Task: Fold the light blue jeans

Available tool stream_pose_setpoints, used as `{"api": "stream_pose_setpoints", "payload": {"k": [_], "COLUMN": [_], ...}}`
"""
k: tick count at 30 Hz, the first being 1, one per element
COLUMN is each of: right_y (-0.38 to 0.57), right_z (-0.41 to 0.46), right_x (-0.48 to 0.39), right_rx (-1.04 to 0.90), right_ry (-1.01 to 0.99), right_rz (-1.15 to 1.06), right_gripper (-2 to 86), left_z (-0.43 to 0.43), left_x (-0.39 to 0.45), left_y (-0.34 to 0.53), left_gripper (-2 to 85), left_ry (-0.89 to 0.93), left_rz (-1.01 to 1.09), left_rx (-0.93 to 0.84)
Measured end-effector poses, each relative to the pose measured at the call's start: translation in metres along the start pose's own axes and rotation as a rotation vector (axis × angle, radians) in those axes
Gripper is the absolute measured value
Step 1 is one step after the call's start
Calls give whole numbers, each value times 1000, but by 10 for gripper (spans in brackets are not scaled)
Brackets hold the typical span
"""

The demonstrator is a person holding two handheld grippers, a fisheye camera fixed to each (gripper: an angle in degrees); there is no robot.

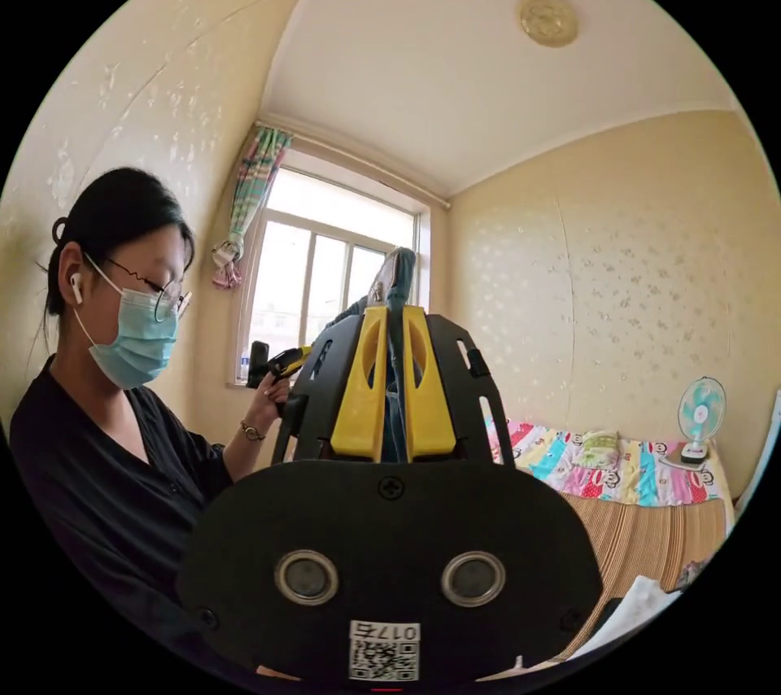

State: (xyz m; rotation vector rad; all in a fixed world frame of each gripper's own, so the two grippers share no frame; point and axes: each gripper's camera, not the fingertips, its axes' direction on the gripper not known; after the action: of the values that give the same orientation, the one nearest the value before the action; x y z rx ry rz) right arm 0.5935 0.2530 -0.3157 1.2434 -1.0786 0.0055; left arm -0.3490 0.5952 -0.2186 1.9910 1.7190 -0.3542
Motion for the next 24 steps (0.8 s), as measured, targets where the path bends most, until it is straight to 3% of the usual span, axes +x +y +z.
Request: {"api": "stream_pose_setpoints", "payload": {"k": [8,12,15,18,19,21,24], "right_y": [57,40,11,-26,-32,-17,57], "right_z": [-71,-28,29,140,183,230,262], "right_x": [-157,-125,-29,116,180,268,366], "right_rx": [163,24,-49,-256,-317,-379,-638], "right_ry": [278,397,431,617,669,681,672], "right_rz": [-173,-190,-77,52,94,167,424], "right_gripper": [27,29,34,44,54,72,95], "left_z": [-73,-34,49,180,225,267,272], "left_x": [124,93,-1,-126,-180,-258,-319], "left_y": [65,30,-27,-83,-85,-59,27], "left_gripper": [-9,-8,-2,24,82,130,148], "left_ry": [-171,-216,-195,-275,-358,-440,-299], "left_rz": [76,69,-48,-143,-193,-392,-527], "left_rx": [276,190,45,-180,-258,-429,-523]}}
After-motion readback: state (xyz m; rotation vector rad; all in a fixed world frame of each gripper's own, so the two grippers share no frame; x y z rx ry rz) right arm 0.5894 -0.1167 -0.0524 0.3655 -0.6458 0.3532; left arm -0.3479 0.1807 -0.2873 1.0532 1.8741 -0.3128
